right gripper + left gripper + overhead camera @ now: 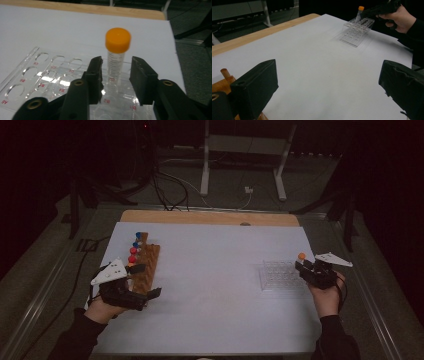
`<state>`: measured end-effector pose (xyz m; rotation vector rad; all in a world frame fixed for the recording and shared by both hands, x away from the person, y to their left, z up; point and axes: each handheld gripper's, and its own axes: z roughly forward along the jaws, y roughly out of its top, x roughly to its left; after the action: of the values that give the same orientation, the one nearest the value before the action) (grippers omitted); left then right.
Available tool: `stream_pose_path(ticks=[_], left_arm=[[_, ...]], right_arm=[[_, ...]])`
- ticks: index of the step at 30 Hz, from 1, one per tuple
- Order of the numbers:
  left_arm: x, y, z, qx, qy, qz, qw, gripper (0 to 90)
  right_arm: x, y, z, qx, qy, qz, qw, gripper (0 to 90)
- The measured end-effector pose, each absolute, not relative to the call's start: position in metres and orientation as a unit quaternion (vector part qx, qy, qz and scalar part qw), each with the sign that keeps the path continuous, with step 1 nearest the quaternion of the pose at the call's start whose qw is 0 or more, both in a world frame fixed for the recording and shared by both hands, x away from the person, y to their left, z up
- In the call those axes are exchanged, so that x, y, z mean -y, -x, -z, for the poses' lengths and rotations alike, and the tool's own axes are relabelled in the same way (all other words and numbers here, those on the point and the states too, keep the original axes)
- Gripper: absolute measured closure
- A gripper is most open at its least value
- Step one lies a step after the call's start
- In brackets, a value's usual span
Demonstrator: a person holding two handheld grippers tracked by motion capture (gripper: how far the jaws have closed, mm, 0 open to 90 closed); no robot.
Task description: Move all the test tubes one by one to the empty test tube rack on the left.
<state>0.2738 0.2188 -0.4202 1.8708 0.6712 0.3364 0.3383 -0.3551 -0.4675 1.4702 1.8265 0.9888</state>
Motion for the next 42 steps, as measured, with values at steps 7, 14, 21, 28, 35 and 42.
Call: stream_pose_path(ticks=[7,14,21,28,35,42], left_arm=[[-0.22,-0.274,0.42,-0.285,-0.781,-0.14,0.537,3.6],[-0.217,-0.274,0.418,-0.281,-0.783,-0.136,0.539,3.9],[-0.206,-0.277,0.413,-0.271,-0.785,-0.124,0.543,4.2],[-0.182,-0.282,0.406,-0.244,-0.794,-0.102,0.547,4.5],[-0.155,-0.286,0.402,-0.217,-0.803,-0.085,0.548,6.1],[-0.125,-0.29,0.401,-0.19,-0.81,-0.069,0.55,15.6]], right_arm=[[0.356,-0.341,0.465,-0.687,-0.549,-0.378,0.289,75.2],[0.354,-0.323,0.428,-0.682,-0.519,-0.395,0.33,75.3],[0.326,-0.299,0.391,-0.697,-0.457,-0.446,0.326,75.3],[0.265,-0.29,0.398,-0.753,-0.38,-0.465,0.269,75.3],[0.211,-0.282,0.416,-0.801,-0.321,-0.458,0.214,75.3],[0.181,-0.275,0.426,-0.825,-0.286,-0.454,0.177,75.3]])
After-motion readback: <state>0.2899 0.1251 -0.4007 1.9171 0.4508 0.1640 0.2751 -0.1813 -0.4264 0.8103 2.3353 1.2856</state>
